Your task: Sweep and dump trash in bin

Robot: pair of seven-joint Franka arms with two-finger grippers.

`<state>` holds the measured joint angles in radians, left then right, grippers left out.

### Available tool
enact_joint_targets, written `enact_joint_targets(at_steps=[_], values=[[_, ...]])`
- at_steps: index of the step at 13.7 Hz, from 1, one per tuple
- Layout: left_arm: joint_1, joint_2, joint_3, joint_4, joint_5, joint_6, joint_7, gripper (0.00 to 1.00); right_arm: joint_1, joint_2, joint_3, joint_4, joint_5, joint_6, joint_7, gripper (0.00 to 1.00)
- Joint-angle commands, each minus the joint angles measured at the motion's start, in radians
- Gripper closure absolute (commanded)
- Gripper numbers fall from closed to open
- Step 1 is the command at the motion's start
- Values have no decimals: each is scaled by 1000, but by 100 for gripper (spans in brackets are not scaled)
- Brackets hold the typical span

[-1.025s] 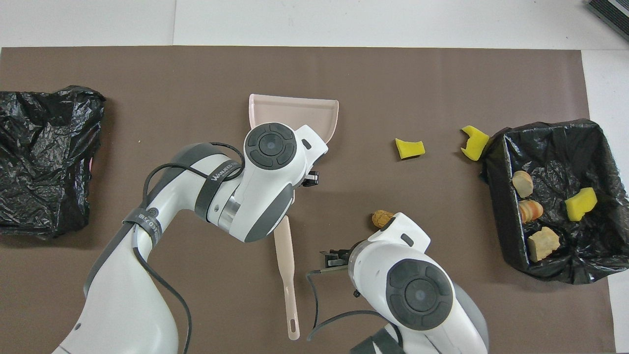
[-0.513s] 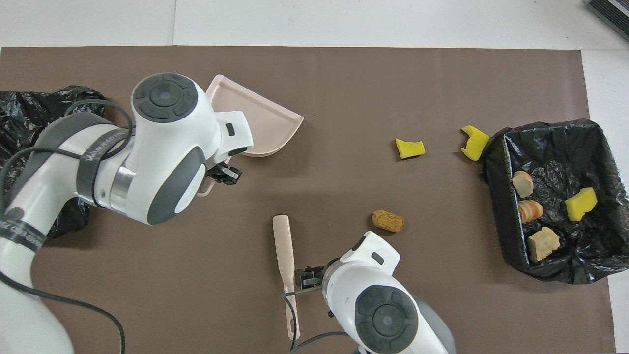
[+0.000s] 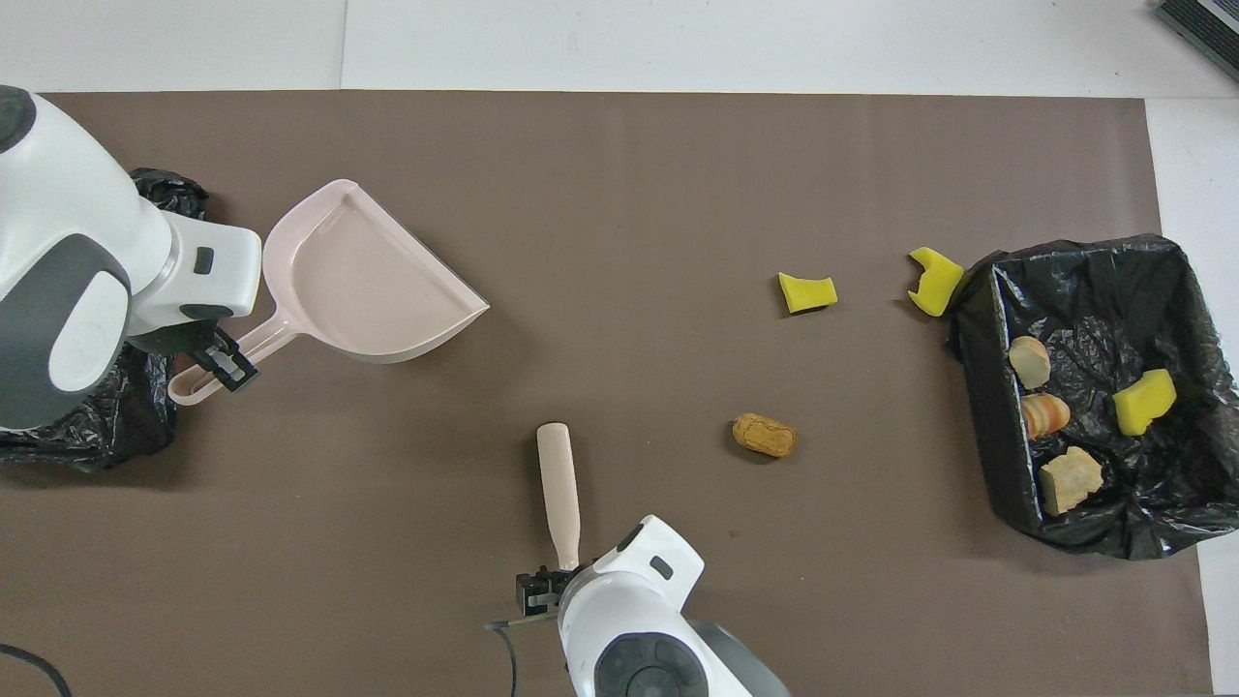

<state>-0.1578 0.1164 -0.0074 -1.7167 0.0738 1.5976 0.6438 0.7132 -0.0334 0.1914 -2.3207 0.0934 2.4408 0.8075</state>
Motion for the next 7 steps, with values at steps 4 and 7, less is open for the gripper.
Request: enact_joint_targets(at_steps=[4,7], values=[[107,-151,-11,-271,37,177,316,100,72,18,-1,-85,-112,93,111,0],[126,-166,-11,-299,41,215,447,100,74,23,-1,-83,-139,90,113,13]])
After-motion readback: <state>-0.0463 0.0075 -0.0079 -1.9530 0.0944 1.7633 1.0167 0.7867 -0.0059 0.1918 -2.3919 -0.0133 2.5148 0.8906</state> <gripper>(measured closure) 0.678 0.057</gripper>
